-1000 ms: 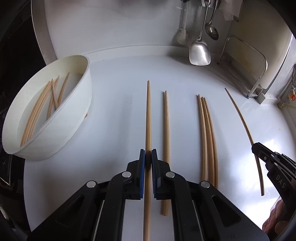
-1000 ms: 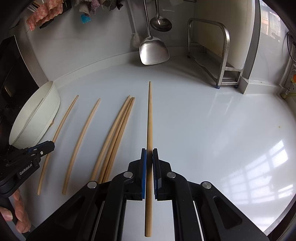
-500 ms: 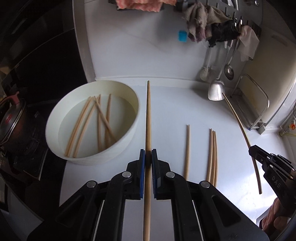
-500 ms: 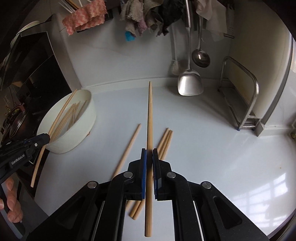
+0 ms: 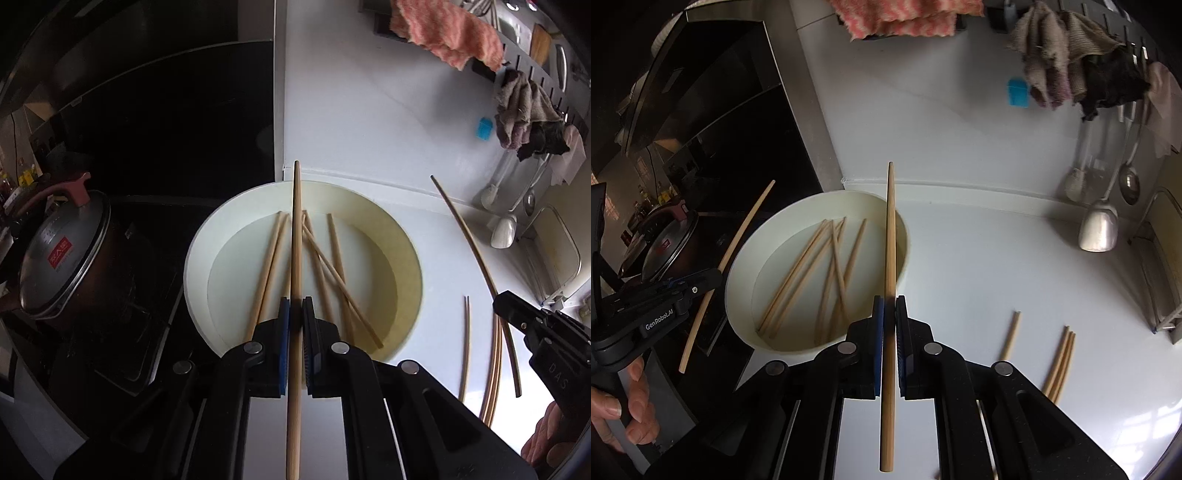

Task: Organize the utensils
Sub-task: 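Carry both chopsticks into the cream basin and open both tools to release them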

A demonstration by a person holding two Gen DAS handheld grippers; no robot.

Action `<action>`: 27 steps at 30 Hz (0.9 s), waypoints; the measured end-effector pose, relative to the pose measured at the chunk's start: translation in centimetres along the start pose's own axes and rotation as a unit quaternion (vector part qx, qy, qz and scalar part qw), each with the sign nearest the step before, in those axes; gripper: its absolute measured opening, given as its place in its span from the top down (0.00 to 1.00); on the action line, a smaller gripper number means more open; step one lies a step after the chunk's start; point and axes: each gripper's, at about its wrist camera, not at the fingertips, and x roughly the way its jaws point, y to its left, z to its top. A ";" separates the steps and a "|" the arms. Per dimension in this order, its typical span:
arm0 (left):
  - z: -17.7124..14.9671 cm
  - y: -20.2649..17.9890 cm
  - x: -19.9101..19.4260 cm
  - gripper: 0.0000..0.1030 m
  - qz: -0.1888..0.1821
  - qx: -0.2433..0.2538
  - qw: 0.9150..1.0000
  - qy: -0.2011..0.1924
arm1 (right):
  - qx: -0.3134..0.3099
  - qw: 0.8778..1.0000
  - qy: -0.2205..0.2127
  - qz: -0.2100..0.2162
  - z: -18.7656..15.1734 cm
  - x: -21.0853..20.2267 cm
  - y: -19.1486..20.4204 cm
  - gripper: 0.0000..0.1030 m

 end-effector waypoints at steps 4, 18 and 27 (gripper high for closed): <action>1.4 1.9 2.9 0.93 -0.018 0.008 1.000 0.018 | 0.009 1.000 0.022 0.008 1.3 4.1 2.8 0.94; 3.1 4.0 11.7 0.93 -0.041 0.043 0.995 0.084 | 0.029 0.995 0.094 -0.023 3.2 14.9 6.4 0.94; 3.0 4.0 14.2 0.93 -0.053 0.043 0.992 0.105 | 0.030 0.991 0.127 -0.040 3.0 17.5 6.2 0.94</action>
